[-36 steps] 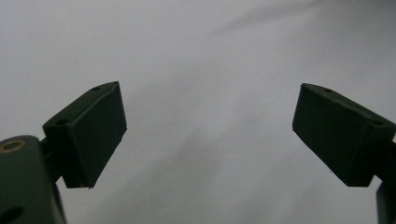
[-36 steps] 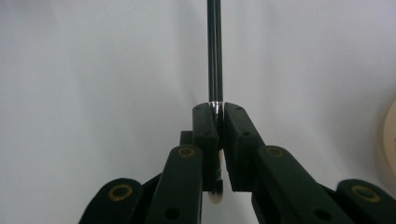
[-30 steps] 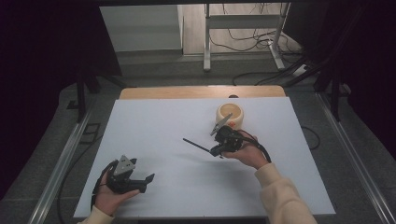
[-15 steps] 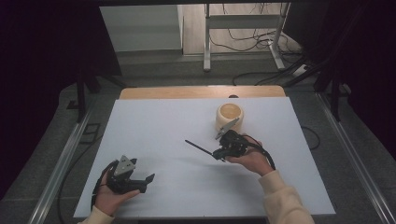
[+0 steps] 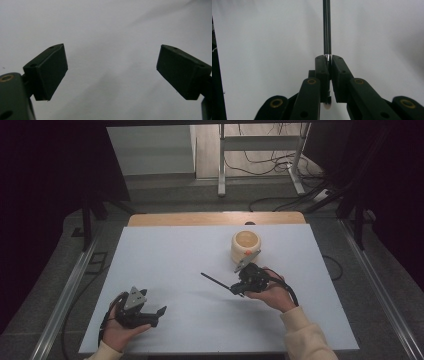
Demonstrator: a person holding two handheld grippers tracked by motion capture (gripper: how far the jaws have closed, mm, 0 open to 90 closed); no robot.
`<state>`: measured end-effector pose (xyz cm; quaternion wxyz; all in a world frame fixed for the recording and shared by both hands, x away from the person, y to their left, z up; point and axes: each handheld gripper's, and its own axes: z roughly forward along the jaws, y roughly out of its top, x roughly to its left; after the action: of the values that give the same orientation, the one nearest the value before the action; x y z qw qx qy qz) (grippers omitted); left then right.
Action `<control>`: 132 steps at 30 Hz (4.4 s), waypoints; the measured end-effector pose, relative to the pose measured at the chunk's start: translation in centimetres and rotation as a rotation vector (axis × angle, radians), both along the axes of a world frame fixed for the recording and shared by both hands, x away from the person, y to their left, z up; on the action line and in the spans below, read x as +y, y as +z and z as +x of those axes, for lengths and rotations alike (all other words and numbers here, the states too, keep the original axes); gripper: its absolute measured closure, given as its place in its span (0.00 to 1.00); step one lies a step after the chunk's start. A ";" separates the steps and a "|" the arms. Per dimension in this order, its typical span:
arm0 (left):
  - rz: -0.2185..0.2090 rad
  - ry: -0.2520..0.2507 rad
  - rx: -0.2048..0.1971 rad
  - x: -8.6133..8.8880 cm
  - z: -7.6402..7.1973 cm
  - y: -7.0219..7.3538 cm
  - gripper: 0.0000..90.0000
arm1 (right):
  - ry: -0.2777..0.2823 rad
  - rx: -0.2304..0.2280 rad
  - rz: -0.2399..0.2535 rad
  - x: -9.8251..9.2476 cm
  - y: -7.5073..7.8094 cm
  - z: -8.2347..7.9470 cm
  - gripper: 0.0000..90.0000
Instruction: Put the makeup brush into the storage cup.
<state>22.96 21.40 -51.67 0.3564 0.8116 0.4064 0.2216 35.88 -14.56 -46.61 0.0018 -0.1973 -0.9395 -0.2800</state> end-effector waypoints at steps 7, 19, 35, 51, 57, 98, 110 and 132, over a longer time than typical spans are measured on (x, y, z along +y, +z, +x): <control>0.054 -0.052 -0.032 -1.6 -0.3 0.4 0.11 | 0.007 0.018 -0.024 0.4 -0.2 -0.5 0.93; 0.094 -0.104 -0.089 -3.3 -0.1 1.3 0.13 | 0.014 0.027 -0.016 0.6 0.0 -0.8 0.92; 0.108 -0.139 -0.138 -5.7 1.4 2.3 0.16 | 0.003 0.039 -0.031 0.7 -0.2 -0.7 0.92; 0.173 -0.217 -0.126 -8.1 2.4 2.7 0.18 | 0.001 0.048 -0.029 0.7 -0.3 -0.7 0.92; 0.183 -0.226 -0.120 -8.5 2.7 2.6 0.18 | 0.001 0.050 -0.030 0.6 -0.2 -0.7 0.92; 0.273 -0.379 -0.103 -12.8 6.7 2.4 0.22 | 0.034 0.067 -0.041 1.4 -0.2 -1.1 0.92; 0.338 -0.437 -0.113 -14.1 7.3 2.2 0.30 | 0.044 0.065 -0.038 1.5 -0.2 -1.1 0.92; 0.393 -0.566 -0.023 -14.8 7.0 2.0 0.92 | -0.094 -0.022 0.095 0.7 1.6 -0.8 0.67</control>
<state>30.00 6.61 -49.65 0.2452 0.9427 0.1108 0.1973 35.06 -13.91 -45.06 -0.0123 -0.2380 -0.9148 -0.3262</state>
